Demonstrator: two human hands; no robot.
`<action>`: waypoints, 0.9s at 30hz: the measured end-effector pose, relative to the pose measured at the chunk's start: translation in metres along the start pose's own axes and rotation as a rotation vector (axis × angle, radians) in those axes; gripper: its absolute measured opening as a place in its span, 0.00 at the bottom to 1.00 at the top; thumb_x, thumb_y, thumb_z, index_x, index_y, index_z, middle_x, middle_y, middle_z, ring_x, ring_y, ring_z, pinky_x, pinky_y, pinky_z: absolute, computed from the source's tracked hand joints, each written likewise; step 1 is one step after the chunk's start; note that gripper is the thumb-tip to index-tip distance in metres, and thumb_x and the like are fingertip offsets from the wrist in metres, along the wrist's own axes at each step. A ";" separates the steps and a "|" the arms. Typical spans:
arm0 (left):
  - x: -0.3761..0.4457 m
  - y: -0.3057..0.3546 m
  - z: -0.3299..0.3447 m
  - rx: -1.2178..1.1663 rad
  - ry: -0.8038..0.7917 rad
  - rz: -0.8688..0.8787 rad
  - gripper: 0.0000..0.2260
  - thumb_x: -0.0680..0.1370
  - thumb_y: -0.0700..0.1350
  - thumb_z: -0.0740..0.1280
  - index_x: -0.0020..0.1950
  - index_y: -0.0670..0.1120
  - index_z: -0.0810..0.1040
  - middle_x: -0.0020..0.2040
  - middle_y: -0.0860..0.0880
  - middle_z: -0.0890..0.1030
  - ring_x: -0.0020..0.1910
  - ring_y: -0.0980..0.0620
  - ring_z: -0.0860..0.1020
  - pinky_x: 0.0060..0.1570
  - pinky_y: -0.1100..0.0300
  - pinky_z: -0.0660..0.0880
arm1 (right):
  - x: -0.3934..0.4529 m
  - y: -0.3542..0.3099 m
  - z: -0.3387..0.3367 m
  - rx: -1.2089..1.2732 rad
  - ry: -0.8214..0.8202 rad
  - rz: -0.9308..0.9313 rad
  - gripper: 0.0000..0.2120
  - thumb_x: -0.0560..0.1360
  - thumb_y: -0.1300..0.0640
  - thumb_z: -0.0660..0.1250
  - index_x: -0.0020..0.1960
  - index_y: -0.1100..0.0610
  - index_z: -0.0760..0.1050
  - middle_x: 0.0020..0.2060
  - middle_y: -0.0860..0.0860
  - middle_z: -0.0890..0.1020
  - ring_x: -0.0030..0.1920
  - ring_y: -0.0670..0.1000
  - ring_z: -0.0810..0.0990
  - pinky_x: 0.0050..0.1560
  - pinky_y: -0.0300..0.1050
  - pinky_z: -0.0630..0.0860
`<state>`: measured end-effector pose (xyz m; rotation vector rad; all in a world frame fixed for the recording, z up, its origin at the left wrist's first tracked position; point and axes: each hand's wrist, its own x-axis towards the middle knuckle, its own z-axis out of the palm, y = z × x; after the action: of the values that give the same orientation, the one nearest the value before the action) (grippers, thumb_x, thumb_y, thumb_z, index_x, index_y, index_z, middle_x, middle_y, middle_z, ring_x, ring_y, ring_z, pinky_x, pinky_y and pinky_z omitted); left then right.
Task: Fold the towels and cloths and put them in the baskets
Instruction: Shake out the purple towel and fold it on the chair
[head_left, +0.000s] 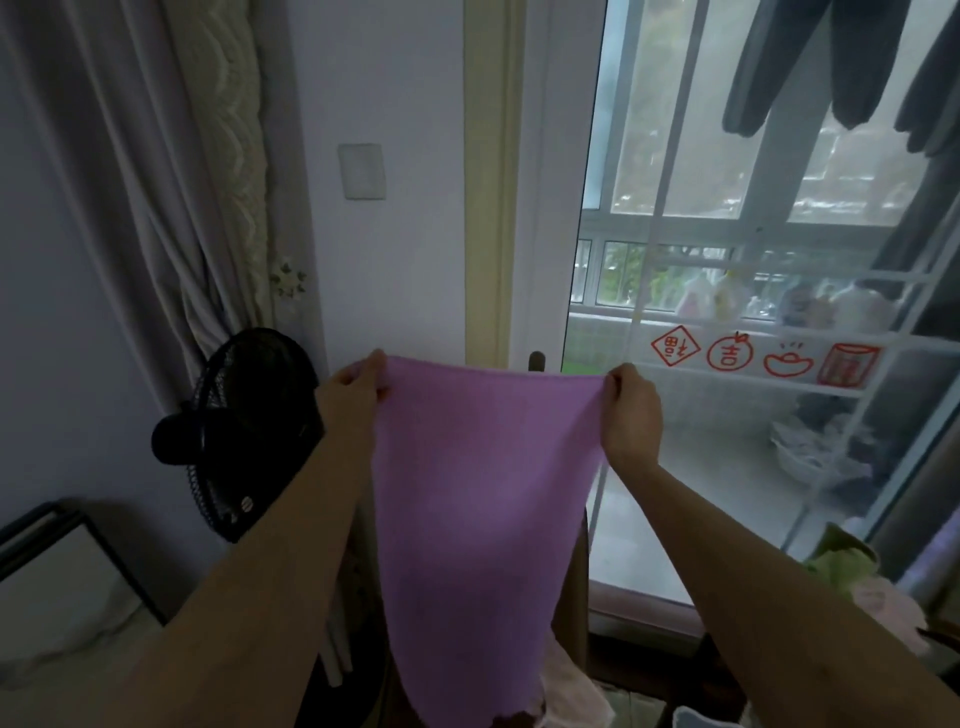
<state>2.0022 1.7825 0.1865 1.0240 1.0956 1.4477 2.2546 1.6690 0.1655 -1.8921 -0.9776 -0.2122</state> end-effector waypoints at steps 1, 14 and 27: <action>-0.003 0.004 -0.007 0.004 0.002 0.011 0.08 0.76 0.46 0.71 0.42 0.41 0.78 0.35 0.48 0.77 0.33 0.55 0.75 0.33 0.66 0.76 | -0.003 -0.003 -0.005 -0.007 0.010 -0.033 0.10 0.81 0.63 0.53 0.44 0.58 0.71 0.37 0.51 0.74 0.37 0.51 0.73 0.38 0.43 0.67; -0.126 -0.039 -0.131 0.088 -0.042 -0.198 0.12 0.75 0.45 0.72 0.34 0.46 0.74 0.36 0.49 0.74 0.36 0.54 0.73 0.53 0.52 0.76 | -0.184 0.016 -0.076 -0.184 -0.067 -0.099 0.09 0.80 0.60 0.54 0.45 0.59 0.71 0.39 0.54 0.75 0.37 0.53 0.72 0.37 0.44 0.64; -0.225 -0.182 -0.247 0.415 -0.041 -0.638 0.20 0.77 0.48 0.68 0.65 0.39 0.73 0.64 0.40 0.75 0.62 0.41 0.74 0.58 0.53 0.72 | -0.370 0.096 -0.079 -0.185 -0.278 0.141 0.09 0.80 0.59 0.60 0.51 0.61 0.77 0.44 0.60 0.83 0.45 0.61 0.80 0.43 0.47 0.71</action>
<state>1.8331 1.5457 -0.0581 0.8572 1.5551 0.6999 2.0959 1.3846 -0.0500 -2.1924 -1.0307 0.0472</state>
